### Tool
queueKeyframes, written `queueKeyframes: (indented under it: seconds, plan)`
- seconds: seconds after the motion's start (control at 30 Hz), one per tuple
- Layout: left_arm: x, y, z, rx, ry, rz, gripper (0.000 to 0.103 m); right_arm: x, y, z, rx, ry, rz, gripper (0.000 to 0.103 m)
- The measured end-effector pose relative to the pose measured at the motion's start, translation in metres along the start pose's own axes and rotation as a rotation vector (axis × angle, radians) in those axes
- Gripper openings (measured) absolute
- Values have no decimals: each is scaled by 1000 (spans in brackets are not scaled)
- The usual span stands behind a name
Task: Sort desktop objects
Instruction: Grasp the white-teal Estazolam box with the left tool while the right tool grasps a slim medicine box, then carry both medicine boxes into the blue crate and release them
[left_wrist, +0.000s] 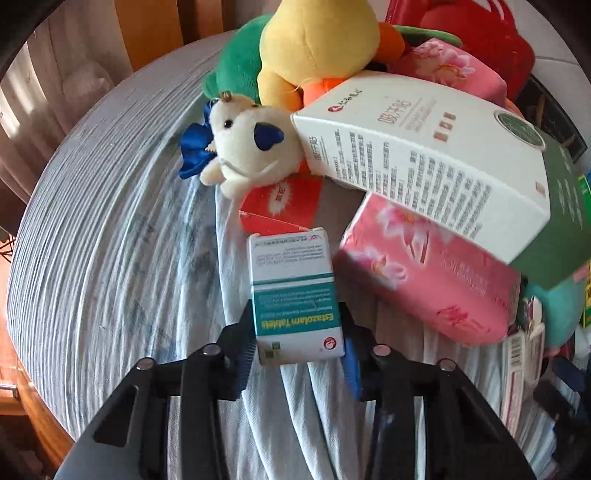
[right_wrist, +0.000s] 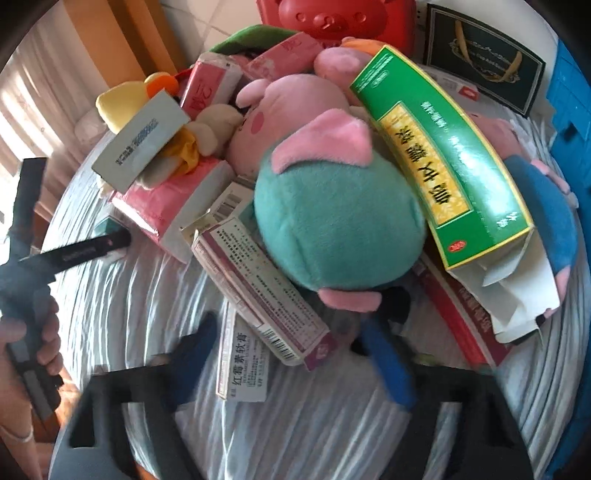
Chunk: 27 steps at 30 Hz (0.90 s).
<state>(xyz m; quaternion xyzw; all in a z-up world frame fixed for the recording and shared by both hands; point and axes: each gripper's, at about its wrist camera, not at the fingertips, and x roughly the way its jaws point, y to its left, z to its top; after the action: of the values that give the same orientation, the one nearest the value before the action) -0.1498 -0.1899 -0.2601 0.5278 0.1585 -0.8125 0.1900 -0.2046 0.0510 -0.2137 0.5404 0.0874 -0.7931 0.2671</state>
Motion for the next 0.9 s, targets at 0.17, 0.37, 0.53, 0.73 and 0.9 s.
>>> queueKeyframes:
  seconds: [0.17,0.37,0.53,0.73,0.9]
  plan:
    - [-19,-9,-25,87,1,-5,38,19,18,5,-29,11,21,61]
    - [-48,-30,-49,153,-29,-28,38,36,17,15,10,23,61,30]
    - [-78,-53,-56,190,-80,-67,38,11,22,13,-19,-23,87,17]
    - [-122,-84,-51,233,-162,-112,38,-34,18,13,-16,-102,116,17]
    - [-151,-105,-27,278,-246,-163,38,-89,0,10,16,-218,95,17]
